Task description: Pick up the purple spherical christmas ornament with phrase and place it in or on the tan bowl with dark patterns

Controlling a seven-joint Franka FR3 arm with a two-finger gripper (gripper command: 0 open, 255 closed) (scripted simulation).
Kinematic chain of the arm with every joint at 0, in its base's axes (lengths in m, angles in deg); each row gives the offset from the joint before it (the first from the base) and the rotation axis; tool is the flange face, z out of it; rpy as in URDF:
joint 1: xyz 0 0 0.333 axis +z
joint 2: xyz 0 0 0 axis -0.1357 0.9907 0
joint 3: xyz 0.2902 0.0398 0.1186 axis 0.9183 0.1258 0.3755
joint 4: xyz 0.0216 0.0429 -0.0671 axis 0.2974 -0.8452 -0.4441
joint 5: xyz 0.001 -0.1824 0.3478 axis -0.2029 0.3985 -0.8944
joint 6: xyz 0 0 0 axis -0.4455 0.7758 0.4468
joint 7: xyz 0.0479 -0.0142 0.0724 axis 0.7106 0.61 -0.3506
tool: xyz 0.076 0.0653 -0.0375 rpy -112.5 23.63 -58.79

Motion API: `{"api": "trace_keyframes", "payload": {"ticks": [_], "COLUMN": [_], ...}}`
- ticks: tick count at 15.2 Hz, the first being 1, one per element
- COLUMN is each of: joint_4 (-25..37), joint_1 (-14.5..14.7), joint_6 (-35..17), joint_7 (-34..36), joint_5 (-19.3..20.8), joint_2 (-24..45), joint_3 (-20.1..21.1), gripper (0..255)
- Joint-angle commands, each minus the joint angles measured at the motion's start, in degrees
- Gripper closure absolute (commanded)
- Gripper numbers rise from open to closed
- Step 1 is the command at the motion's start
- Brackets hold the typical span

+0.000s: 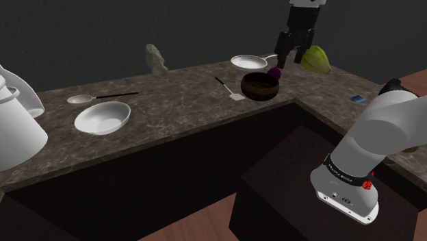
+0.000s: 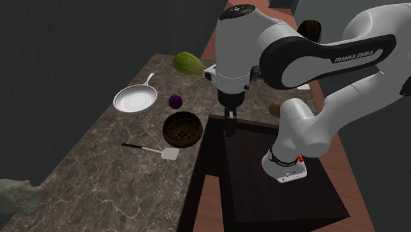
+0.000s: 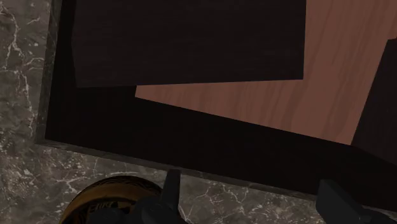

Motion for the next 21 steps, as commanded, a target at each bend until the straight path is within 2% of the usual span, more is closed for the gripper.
{"api": "trace_keyframes", "payload": {"ticks": [1,11,21], "joint_4": [0.0,-3.13,0.99], "joint_1": [0.0,-5.26,-11.49], "joint_6": [0.0,-17.25,-32.64], "joint_7": [0.0,-3.31,-2.38], "joint_5": [0.0,10.49,22.36], "joint_2": [0.0,12.55,29.46], "joint_3": [0.0,-1.78,-3.52], "gripper": [0,0,0]}}
